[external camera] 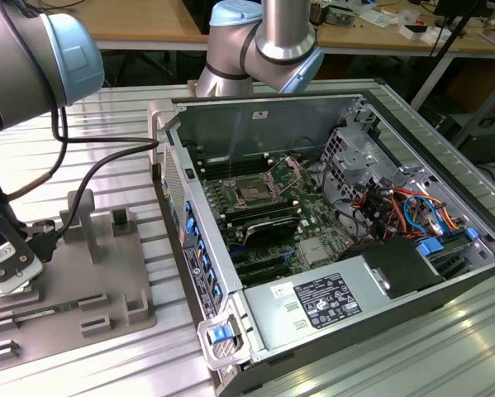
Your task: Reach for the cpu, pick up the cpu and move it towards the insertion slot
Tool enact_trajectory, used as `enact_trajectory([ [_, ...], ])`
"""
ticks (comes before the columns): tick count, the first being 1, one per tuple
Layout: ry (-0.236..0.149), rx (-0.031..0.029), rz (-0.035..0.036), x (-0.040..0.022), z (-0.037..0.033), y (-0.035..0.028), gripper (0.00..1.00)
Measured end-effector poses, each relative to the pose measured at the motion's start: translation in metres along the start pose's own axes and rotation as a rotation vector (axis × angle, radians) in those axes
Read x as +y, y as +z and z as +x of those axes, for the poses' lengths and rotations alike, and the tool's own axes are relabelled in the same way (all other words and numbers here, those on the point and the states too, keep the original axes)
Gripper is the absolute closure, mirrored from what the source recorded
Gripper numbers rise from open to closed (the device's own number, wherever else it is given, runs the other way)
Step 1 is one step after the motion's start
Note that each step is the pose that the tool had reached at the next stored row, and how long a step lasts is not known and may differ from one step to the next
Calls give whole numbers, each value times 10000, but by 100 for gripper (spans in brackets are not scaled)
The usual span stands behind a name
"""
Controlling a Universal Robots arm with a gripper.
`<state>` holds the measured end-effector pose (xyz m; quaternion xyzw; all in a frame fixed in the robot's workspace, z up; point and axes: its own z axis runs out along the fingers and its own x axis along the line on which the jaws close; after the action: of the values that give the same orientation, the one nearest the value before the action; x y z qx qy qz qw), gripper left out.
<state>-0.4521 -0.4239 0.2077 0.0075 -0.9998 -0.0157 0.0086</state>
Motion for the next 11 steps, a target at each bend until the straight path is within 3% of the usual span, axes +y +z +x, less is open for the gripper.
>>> enact_trajectory([
  [11,0,-1,0,1,-1,-25,45],
])
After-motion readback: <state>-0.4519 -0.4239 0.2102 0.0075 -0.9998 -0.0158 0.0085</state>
